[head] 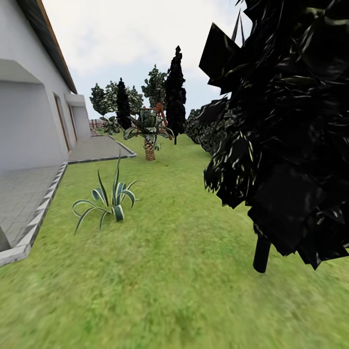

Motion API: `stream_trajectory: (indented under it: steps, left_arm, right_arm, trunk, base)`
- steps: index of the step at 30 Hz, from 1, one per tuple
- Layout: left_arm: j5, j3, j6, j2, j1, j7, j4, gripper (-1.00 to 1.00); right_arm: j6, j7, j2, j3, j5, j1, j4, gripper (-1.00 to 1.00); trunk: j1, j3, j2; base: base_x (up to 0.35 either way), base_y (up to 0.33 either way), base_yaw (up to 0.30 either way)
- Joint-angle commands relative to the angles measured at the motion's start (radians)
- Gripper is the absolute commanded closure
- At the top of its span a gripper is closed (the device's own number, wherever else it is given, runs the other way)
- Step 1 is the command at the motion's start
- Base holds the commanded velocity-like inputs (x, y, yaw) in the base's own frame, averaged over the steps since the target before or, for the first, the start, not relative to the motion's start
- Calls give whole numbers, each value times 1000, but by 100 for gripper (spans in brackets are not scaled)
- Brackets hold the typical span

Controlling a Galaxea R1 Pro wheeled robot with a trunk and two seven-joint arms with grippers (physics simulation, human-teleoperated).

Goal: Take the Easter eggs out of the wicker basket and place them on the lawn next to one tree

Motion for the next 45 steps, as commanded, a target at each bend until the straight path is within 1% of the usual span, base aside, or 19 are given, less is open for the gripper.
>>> stream_trajectory:
  steps: [1,11,23,29,45]
  left_arm:
    - [0,0,-1,0,1,0,-2,-100]
    - [0,0,-1,2,1,-2,-2,-100]
    - [0,0,-1,3,1,-1,-2,-100]
    - [0,0,0,3,1,-1,-2,-100]
    - [0,0,0,3,1,-1,-2,-100]
  right_arm:
    - [0,0,0,0,0,-1,3,-100]
    - [-6,0,-1,-3,-5,-1,4,-100]
    - [-7,-1,-2,-8,-6,-1,4,-100]
    - [-7,-1,-2,0,0,-1,4,-100]
    - [-7,-1,-1,2,5,-1,4,-100]
  trunk:
    - [0,-1,0]
    - [0,-1,0]
    - [0,-1,0]
    - [0,-1,0]
    - [0,-1,0]
  base:
    - [158,0,0]
    - [268,53,7]
    - [326,94,208]
    - [326,89,18]
    - [331,29,0]
